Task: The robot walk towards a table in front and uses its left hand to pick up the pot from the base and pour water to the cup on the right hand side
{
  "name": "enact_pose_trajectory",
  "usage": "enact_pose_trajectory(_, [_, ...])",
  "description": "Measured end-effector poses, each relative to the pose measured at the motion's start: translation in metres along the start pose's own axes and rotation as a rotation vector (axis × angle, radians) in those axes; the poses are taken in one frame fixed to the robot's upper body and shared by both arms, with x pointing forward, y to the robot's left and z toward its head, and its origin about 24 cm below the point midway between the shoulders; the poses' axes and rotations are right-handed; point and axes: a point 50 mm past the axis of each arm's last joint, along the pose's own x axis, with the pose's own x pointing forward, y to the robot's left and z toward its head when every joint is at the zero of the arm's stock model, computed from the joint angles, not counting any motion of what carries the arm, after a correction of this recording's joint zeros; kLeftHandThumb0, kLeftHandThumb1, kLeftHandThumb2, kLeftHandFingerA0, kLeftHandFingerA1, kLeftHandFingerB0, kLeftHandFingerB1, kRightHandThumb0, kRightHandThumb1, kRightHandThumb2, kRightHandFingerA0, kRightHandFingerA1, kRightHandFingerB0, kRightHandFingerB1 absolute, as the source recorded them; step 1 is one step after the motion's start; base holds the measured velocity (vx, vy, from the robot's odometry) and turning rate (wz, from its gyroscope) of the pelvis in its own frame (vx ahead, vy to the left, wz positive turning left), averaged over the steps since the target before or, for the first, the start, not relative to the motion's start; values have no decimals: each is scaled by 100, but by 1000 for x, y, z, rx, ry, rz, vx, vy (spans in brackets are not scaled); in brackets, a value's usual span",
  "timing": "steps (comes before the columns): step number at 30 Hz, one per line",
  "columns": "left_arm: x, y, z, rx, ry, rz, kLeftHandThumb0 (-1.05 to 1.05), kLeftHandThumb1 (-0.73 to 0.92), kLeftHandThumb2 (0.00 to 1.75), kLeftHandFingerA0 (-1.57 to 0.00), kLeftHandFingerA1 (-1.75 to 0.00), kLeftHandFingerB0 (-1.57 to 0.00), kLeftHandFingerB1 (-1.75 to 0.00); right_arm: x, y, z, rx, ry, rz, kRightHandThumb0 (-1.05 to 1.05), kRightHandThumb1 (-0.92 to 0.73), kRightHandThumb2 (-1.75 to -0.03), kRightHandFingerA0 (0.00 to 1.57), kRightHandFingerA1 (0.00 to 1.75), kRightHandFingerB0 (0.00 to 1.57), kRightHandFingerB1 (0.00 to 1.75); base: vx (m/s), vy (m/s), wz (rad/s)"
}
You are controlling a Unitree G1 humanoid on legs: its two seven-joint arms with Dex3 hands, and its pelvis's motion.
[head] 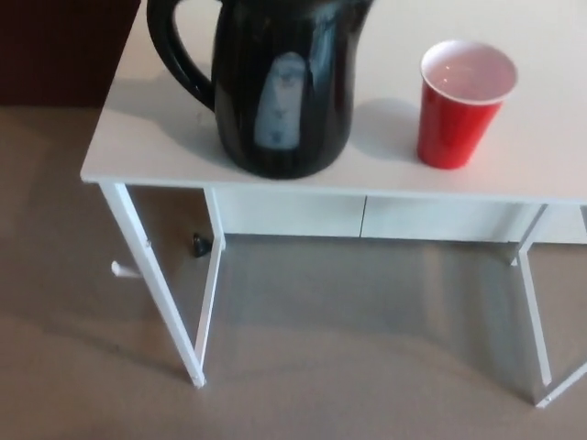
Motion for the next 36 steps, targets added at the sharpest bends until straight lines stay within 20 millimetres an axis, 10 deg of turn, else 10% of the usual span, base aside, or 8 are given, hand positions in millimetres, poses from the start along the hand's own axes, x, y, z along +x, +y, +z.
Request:
enact_pose_trajectory(3, [1, -2, -1, 0, 3, -3, -2, 48, 88, -28, -53, -16, -47, 0, 0, -1, 2, 4, -1, -13, -52, -57, 53, 52, 32, 38, 367, 164, -10])
enact_pose_trajectory(9, [0, 2, 3, 2, -13, 18, -1, 47, 88, -27, -52, -16, -47, 1, 3, -1, -5, 5, 9, -8, -37, -85, 51, 67, 21, 52, 240, 102, 2])
enact_pose_trajectory(16, [0, 3, 2, 2, -8, 32, -1, 49, 89, -23, -51, -13, -46, 1, 3, -2, -18, 11, 4, -11, -53, -56, 54, 55, 33, 39, 193, -49, 10])
enact_pose_trajectory(18, [-1, 2, 0, 2, -2, 32, 0, 48, 89, -24, -51, -14, -46, 2, 4, -1, -15, 9, 4, -5, -37, -86, 50, 67, 23, 53, 247, -127, -11])
enact_pose_trajectory(22, [1, -1, 2, 0, -11, 21, -1, 48, 89, -23, -51, -15, -47, 2, 4, 4, -17, -4, 4, -13, -51, -56, 55, 53, 33, 39, 226, -103, 12])
enact_pose_trajectory(24, [0, -1, -1, -4, -7, 21, -1, 48, 89, -23, -51, -15, -47, 2, 3, 3, -18, -3, 0, -8, -37, -86, 51, 67, 23, 53, 10, -10, -3])
enact_pose_trajectory(25, [0, -1, -1, -4, -6, 21, -1, 48, 88, -26, -52, -15, -47, 2, 3, 3, -18, -2, 0, -15, -50, -57, 55, 55, 33, 39, 0, 0, 0])
enact_pose_trajectory(36, [-4, 5, -3, 1, -4, 37, -1, 49, 89, -22, -50, -14, -47, 1, 2, -3, -15, 15, -2, -8, -54, -55, 58, 54, 33, 37, -31, 200, 3])
